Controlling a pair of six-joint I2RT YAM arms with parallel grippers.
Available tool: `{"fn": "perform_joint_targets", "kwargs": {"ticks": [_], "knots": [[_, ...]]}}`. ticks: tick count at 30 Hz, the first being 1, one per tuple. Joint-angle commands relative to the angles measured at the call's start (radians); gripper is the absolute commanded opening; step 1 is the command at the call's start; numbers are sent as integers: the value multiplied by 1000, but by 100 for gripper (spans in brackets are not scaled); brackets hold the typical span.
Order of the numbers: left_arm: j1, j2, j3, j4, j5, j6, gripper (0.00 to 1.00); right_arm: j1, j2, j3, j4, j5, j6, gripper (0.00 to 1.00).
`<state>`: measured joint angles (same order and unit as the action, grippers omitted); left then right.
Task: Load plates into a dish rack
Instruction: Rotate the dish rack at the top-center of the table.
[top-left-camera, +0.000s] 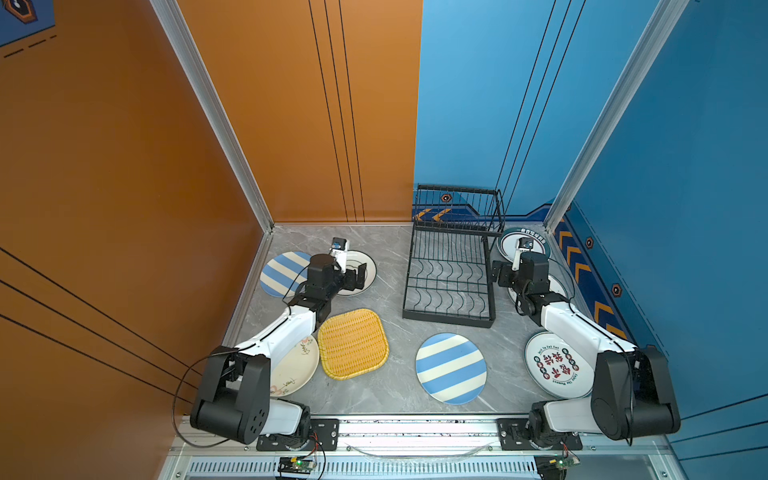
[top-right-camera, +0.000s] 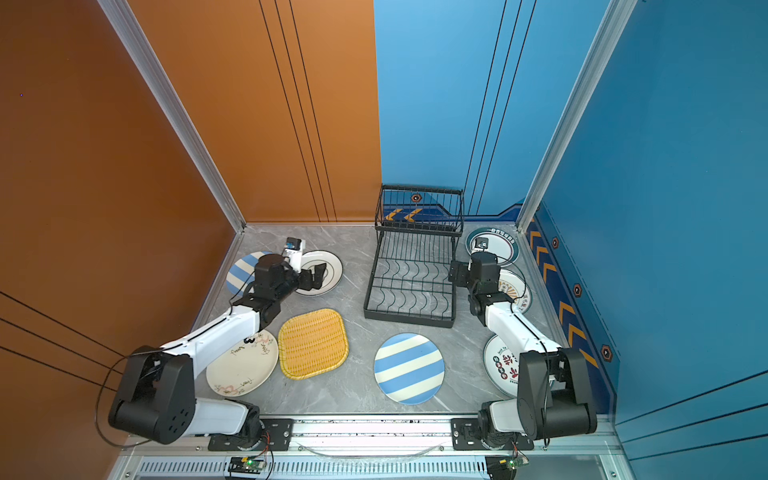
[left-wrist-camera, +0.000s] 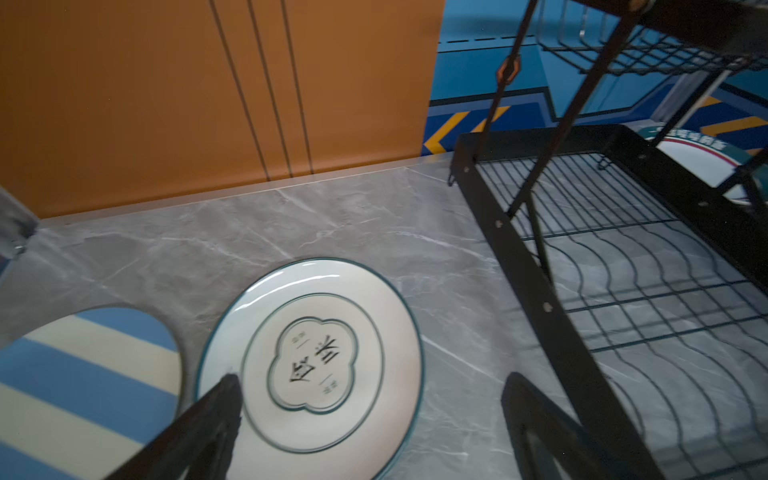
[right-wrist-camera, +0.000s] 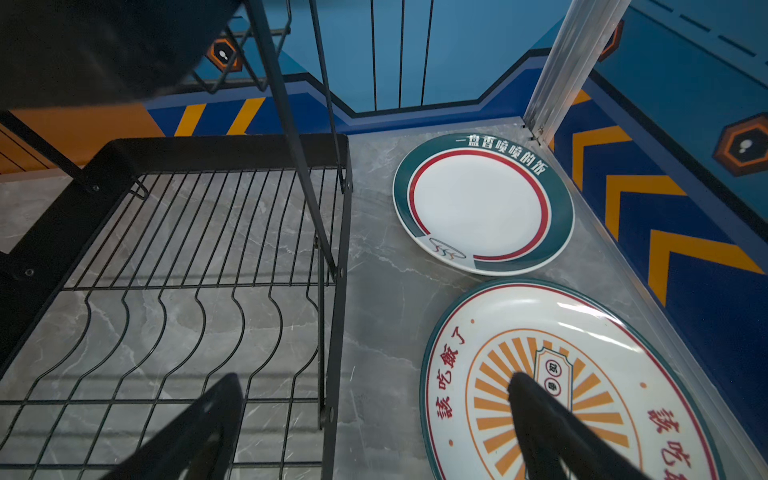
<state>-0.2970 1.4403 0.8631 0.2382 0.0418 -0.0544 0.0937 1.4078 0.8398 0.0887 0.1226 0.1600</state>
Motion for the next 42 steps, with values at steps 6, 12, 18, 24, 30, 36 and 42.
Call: {"fn": "perform_joint_targets", "kwargs": {"ticks": [6,12,18,24,30,36,42], "knots": [[-166,299,350,-354,78,-191,89,11,116,131,-350,-96,123,100],[-220,450,513,-475,127,-216,77,12,181,171,-400,-118,171,100],[-235,523,590,-558,89,-244,60,11,218,190,-400,-115,198,100],[-239,567,606,-563,81,-275,48,11,261,205,-390,-142,210,95],[-243,607,641,-574,85,-294,41,14,290,209,-371,-148,222,84],[-239,618,639,-576,88,-314,31,27,321,219,-364,-175,211,61],[-238,611,608,-577,96,-333,18,52,348,240,-369,-170,200,41]]}}
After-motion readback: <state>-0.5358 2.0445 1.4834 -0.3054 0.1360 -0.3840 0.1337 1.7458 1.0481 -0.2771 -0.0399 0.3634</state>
